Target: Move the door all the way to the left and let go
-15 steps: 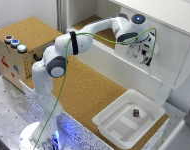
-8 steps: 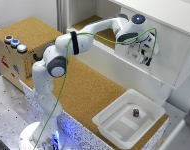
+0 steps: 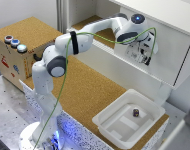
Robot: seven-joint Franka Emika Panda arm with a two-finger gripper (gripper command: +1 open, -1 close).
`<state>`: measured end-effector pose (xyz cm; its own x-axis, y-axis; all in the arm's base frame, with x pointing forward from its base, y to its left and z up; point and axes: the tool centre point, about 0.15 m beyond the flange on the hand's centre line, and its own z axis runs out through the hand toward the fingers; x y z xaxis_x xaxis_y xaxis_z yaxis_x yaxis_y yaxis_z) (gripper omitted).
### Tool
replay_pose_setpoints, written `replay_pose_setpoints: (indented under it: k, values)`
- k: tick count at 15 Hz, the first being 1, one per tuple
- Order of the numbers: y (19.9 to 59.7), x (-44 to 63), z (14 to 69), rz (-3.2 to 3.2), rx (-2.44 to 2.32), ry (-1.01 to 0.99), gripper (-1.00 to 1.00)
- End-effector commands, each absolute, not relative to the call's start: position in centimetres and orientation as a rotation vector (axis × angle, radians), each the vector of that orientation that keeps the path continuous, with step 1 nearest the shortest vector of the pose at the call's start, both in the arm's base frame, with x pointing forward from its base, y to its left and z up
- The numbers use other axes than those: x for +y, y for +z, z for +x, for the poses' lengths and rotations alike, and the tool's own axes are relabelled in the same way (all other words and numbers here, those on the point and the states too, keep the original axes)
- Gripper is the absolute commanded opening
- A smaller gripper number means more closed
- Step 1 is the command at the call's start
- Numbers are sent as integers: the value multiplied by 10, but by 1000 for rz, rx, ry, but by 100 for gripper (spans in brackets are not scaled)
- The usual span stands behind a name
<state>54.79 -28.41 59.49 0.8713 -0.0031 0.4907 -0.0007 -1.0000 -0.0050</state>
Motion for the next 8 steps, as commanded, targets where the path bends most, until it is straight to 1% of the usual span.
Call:
replay_pose_setpoints:
  k: [1, 8]
  values:
    - [576, -206, 564, -3123, 101, -904, -100]
    - [585, -143, 579, -3144, 90, -925, -100]
